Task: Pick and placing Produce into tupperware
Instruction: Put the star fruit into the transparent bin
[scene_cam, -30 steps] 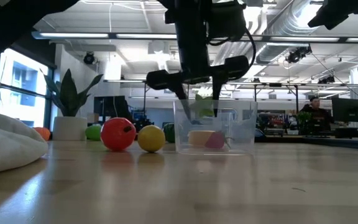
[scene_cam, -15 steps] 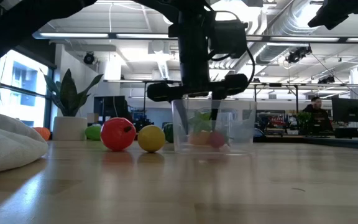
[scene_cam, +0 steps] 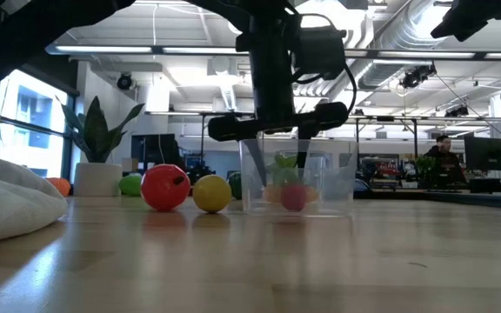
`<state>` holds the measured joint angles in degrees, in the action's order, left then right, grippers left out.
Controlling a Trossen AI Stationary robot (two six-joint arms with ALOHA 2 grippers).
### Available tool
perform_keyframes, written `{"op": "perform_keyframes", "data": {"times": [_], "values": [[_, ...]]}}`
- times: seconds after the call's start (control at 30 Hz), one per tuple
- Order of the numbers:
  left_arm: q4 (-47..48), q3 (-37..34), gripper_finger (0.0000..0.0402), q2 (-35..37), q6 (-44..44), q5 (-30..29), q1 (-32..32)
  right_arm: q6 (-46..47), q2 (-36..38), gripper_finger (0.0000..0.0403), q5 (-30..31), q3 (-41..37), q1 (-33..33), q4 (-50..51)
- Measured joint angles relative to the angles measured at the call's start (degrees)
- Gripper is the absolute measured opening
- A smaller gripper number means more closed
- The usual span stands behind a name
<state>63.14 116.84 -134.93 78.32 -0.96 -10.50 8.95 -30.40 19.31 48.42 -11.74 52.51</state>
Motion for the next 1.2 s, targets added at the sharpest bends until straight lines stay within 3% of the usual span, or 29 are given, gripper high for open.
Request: {"op": "perform_keyframes", "data": {"times": [0.3, 0.67, 0.87, 1.03, 1.2], "values": [[-0.21, 0.02, 0.0221, -1.10, -0.36, 1.14, 0.02, 0.00, 0.00, 0.0011, -0.01, 0.00, 0.01, -0.01], [-0.52, 0.02, 0.0201, -1.18, -1.46, 0.54, -0.01, 0.00, -0.01, 0.0011, -0.01, 0.00, 0.02, 0.00], [-1.62, 0.04, 0.0227, -1.18, -1.41, 0.15, -0.29, 0.00, 0.00, 0.0011, -0.02, 0.00, 0.00, 0.00], [-1.55, 0.04, 0.0201, -1.22, -1.46, -0.16, -0.38, 0.00, -0.02, 0.0011, -0.01, 0.00, 0.00, 0.00], [-1.58, 0.04, 0.0201, -1.25, -1.49, -1.02, -0.38, 0.00, -0.01, 0.0011, -0.02, 0.00, 0.00, 0.00]]}}
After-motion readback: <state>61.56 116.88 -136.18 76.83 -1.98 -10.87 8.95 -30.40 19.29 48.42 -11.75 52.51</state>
